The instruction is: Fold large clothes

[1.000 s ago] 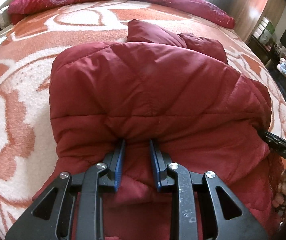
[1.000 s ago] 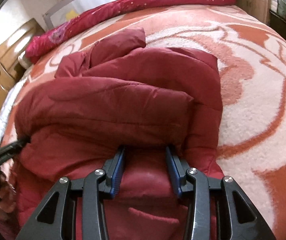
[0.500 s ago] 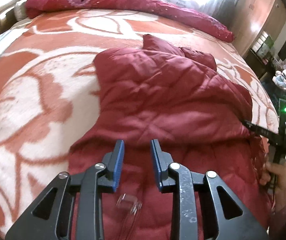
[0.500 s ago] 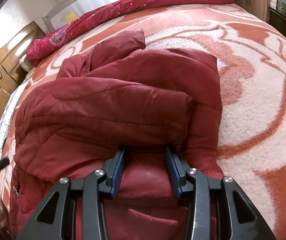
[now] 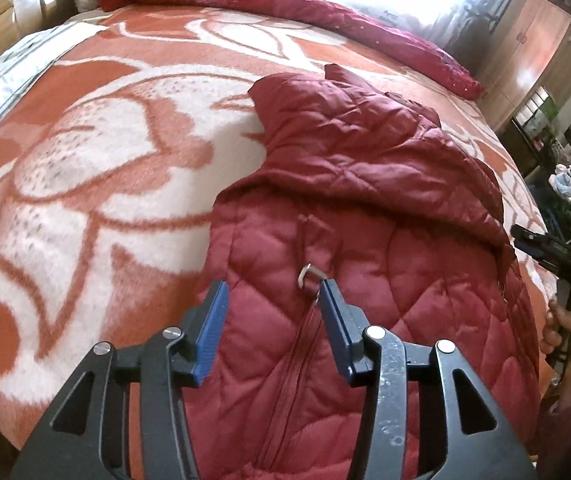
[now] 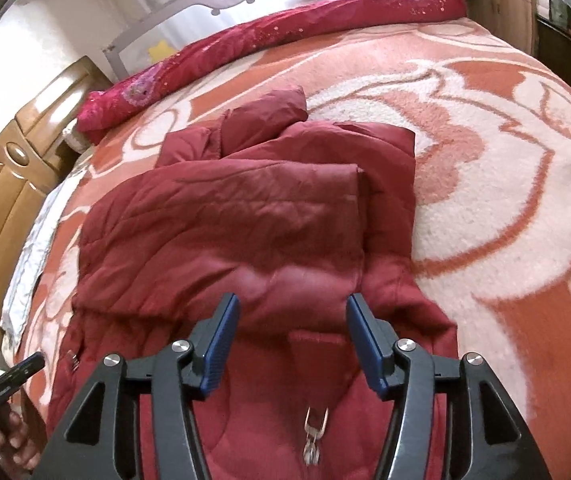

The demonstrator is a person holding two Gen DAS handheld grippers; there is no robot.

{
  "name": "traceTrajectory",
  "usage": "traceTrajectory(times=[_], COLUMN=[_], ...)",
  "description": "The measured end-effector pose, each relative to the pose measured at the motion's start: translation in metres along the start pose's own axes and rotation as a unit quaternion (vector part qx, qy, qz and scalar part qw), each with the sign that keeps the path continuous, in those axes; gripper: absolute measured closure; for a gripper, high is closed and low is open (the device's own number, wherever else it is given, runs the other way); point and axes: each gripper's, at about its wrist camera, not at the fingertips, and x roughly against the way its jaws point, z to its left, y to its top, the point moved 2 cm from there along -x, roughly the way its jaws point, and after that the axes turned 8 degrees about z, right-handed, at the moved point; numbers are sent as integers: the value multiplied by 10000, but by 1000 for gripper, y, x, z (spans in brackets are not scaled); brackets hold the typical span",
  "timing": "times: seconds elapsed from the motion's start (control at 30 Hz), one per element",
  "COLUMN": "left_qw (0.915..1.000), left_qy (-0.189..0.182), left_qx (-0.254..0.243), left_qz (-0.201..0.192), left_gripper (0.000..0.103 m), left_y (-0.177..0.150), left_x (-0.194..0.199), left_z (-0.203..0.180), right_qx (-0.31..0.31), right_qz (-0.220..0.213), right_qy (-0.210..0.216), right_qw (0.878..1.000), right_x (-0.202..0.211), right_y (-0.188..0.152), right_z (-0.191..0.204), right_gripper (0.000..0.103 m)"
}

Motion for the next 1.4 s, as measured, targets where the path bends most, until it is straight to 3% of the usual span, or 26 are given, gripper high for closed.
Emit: traceTrajectory(times=[0.23,0.37,0.53,0.67,0.97,1.2,1.4], left_qw=[9999,9999,9999,9998,9991,9978,9973], left_qy=[15,25,4,62,-18,-430,-431], left_qx=[24,7,-11,-90,-157,-87,-57], left_qz=[105,107,121,156,392,503,599], left_gripper=[57,45,44,34,34,34,34], left_y=[-19,-25,-33,-43,-72,-86,-92], left_x=[2,6,11,14,15,15,12], left_z=[7,9,12,17,33,41,48], right_qx=[46,89,-5,-151,-542,-527,-698], right_qz=[27,9,24,47,178,539,791], right_qy=[125,222,374,339,26,328,556], right_qw=[9999,9997,9993,9993,9984,9966,9929], right_x=[22,38,55,70,88,79,67], right_y=[-34,-57,-89,-112,-151,-178,-193], right_z=[1,0,-9,-26,-72,-82,-89], right_gripper=[42,33,28,28,25,25,25])
